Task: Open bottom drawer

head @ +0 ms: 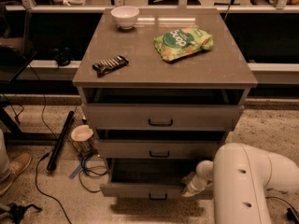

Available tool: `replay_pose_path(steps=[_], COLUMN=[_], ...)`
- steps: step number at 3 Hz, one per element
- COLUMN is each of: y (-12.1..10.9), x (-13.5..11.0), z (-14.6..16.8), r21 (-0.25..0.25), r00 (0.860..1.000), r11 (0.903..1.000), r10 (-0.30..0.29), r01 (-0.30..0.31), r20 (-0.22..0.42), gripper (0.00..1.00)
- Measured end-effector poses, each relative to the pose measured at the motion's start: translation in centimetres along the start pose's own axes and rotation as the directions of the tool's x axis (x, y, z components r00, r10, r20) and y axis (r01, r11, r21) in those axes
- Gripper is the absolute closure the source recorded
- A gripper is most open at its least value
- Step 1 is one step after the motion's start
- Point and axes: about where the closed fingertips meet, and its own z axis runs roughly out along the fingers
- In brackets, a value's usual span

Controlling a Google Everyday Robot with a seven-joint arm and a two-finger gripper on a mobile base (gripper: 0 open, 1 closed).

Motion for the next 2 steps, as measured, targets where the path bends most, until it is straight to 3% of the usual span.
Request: replay_pose_path(steps=[1,2], y=[2.52,2.52], x=[0.21,0.21], z=[-0.09,-0.09], r21=[0.017,0.017], r00=[0.999,0.999], r11=[0.9994,0.9994], r10=[0.03,0.03], r01=[-0.031,-0.031], r20=[0.03,0.03], gripper=[0.98,0.75])
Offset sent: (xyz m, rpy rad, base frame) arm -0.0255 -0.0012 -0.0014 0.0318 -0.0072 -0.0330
